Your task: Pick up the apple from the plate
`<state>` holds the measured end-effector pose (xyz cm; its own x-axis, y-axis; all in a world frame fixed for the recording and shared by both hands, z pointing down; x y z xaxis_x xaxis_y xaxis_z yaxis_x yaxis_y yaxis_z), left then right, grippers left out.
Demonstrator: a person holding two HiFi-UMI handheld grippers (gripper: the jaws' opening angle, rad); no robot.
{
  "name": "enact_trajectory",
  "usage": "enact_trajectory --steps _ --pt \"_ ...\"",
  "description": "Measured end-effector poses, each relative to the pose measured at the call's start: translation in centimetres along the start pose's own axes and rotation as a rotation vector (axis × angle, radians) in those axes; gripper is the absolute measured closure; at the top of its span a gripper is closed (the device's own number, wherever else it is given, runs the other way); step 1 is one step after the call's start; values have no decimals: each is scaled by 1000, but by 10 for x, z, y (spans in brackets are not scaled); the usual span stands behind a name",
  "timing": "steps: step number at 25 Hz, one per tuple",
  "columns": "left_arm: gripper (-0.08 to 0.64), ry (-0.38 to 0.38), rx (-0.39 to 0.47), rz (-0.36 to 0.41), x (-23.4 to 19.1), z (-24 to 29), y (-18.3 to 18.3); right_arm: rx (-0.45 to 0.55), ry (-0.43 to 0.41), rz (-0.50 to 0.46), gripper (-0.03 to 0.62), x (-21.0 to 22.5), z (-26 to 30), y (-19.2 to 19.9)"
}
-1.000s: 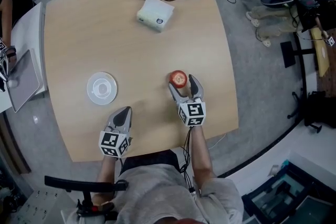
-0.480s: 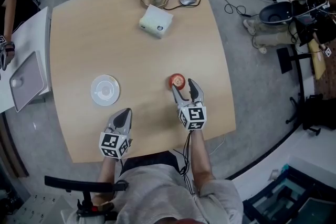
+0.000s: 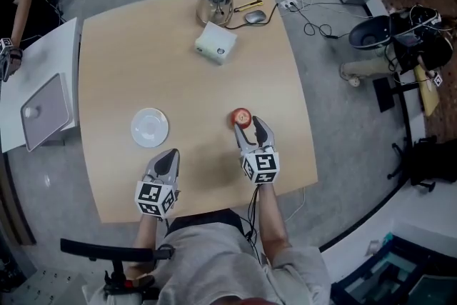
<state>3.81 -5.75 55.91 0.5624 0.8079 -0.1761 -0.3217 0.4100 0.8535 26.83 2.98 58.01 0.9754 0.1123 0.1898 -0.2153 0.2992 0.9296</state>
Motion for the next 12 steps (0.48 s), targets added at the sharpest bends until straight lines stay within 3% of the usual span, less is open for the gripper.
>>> enact_trajectory --steps 12 --pt "540 -15 76 19 -4 -22 -31 14 -27 -9 404 -30 -13 -18"
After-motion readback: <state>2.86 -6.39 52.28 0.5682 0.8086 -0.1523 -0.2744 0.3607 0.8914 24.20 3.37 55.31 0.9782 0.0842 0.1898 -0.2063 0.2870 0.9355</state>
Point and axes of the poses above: the fingertips, and each gripper's own axes: z forward along the fingers, x to its right, y out of its underside, the point moved 2 cm from there along -z, backward along the fingers, and after that the axes turned 13 degrees about -y, right-handed, at the moved point
